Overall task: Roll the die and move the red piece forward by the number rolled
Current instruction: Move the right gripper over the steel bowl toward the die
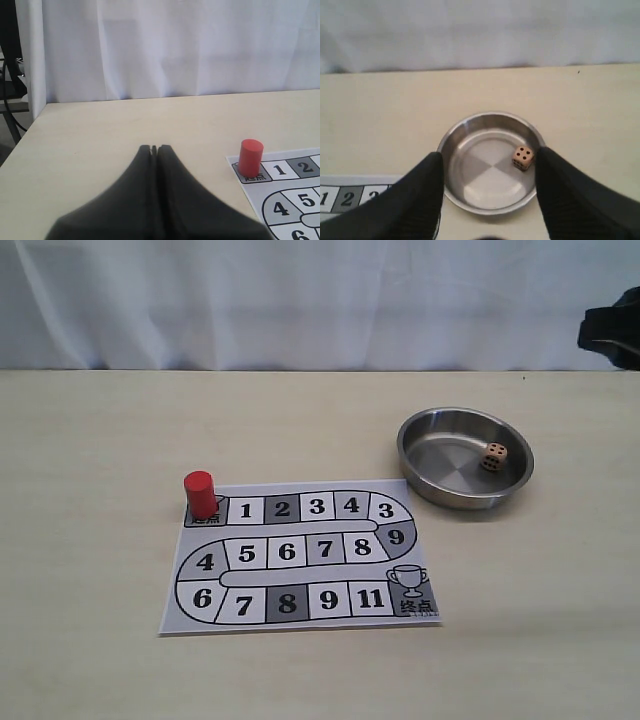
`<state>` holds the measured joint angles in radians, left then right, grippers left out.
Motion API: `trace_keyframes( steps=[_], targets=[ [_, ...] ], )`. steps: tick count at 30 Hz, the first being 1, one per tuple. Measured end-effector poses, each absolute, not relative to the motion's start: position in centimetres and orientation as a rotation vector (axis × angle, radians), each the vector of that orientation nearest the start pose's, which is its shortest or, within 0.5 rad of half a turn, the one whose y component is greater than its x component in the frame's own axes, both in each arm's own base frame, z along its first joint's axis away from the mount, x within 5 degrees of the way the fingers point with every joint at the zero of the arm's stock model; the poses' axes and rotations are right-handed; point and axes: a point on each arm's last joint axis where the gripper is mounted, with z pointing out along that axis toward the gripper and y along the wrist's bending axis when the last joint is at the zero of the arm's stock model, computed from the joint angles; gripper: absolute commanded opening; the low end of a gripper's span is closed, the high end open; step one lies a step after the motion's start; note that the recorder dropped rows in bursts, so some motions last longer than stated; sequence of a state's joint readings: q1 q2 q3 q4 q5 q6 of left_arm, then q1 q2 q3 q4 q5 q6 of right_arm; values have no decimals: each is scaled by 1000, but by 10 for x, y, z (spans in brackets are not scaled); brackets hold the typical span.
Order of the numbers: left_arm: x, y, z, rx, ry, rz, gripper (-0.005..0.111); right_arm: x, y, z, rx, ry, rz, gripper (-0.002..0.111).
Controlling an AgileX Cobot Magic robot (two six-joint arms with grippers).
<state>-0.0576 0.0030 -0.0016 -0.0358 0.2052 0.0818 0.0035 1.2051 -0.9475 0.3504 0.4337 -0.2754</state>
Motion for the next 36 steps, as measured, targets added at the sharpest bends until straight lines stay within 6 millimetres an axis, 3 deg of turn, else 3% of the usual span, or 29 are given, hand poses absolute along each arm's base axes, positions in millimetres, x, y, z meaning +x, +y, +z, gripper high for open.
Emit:
trace_keyframes(
  steps=[6, 15, 21, 30, 36],
  targets=[
    [56, -4, 195, 94, 1687, -14, 0, 293, 20, 319, -109, 2291, 216, 53],
    [56, -4, 195, 94, 1687, -14, 0, 334, 62, 298, -141, 2411, 205, 53],
    [56, -4, 195, 94, 1687, -14, 0, 358, 77, 281, 30, 2469, 144, 53],
    [56, -4, 195, 94, 1687, -14, 0, 385, 80, 240, 280, 2537, 150, 53],
    [56, -4, 195, 94, 1687, -14, 0, 399, 67, 214, 453, 2533, 164, 53]
  ],
)
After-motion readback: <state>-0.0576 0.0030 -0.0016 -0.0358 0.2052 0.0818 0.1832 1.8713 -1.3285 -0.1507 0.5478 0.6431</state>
